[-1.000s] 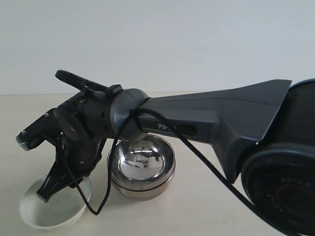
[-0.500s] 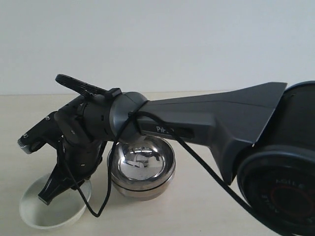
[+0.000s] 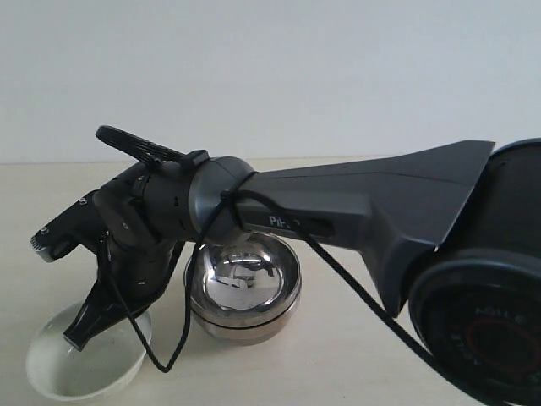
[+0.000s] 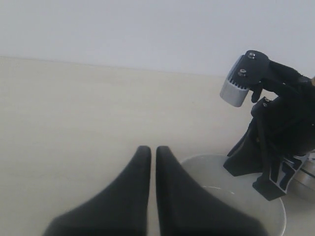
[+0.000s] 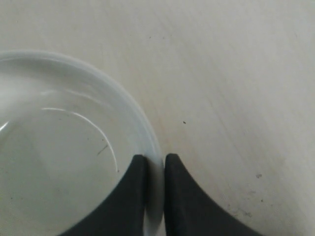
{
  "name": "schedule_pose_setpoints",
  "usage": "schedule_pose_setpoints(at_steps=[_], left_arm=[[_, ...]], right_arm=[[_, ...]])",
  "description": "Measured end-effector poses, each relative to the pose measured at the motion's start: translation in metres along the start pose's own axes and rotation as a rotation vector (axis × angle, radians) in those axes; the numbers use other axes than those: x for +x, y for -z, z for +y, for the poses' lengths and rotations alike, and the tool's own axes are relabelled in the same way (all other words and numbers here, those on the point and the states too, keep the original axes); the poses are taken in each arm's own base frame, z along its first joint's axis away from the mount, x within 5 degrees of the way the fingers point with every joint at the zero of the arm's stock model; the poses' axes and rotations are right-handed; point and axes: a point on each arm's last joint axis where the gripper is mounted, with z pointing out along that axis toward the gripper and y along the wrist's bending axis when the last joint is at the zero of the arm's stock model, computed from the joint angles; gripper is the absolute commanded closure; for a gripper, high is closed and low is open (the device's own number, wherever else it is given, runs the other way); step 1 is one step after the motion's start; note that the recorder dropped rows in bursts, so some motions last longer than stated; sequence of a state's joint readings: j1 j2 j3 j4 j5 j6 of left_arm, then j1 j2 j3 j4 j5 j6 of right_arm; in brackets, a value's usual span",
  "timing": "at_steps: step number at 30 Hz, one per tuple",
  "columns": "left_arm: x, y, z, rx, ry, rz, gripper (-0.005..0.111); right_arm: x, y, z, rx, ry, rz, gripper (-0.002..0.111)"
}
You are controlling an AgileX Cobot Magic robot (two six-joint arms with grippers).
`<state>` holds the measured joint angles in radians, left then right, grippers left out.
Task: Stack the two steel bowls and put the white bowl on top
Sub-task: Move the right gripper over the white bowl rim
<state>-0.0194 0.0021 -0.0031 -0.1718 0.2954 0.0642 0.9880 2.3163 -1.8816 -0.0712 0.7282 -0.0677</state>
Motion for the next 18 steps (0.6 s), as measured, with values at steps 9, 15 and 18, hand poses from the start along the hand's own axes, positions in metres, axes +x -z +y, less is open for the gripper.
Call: schedule_pose_setpoints(at_steps=[9, 15, 18], left_arm=[[0.000, 0.000, 0.000, 0.000, 0.000, 0.000, 0.103], [0.000, 0.000, 0.000, 0.000, 0.000, 0.000, 0.103], [0.000, 0.000, 0.000, 0.000, 0.000, 0.000, 0.103]], right_arm=[[-0.006, 0.018, -0.002, 0.002, -0.039, -0.022, 0.108], [-0.015, 0.047, -0.004, 0.008, -0.060, -0.063, 0.108], [-0.018, 0.060, -0.005, 0.010, -0.073, -0.080, 0.108]])
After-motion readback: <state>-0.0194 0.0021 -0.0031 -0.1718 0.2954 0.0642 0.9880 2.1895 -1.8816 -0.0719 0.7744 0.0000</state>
